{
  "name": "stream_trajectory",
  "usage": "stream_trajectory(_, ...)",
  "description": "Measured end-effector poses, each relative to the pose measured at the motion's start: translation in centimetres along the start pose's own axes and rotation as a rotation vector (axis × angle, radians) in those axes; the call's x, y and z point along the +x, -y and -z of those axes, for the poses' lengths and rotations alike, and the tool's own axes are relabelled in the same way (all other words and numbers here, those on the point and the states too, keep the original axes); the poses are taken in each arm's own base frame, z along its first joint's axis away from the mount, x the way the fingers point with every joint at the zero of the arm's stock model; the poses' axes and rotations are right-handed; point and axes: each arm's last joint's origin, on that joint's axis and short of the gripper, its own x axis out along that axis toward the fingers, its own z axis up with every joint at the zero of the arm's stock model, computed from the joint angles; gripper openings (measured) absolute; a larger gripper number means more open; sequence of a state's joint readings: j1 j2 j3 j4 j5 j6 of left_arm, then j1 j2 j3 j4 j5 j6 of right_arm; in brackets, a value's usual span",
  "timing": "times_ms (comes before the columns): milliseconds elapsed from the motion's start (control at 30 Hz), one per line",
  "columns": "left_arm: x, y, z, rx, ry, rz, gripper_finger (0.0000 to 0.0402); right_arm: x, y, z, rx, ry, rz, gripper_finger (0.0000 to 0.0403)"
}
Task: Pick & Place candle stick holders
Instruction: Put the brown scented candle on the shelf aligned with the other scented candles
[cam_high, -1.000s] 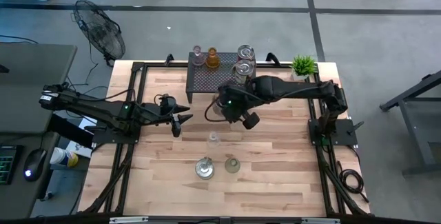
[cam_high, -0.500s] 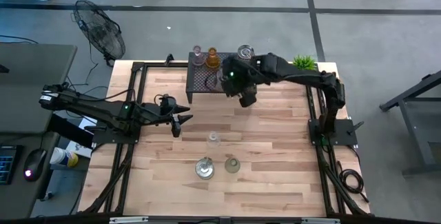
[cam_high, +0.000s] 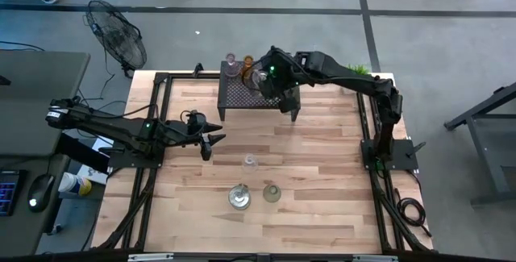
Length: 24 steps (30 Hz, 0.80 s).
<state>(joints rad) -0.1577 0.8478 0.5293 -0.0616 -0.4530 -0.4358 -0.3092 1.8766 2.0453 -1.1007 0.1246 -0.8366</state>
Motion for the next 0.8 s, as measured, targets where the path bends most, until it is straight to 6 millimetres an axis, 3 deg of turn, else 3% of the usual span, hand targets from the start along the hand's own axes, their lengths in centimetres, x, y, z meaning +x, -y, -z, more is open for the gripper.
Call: stream_trajectory(800,0.0,-0.1,0.1,-0.008,-0.013,-0.005,0.0166,1.2,3.6,3.5,0.026,-0.043,0.074,0.0)
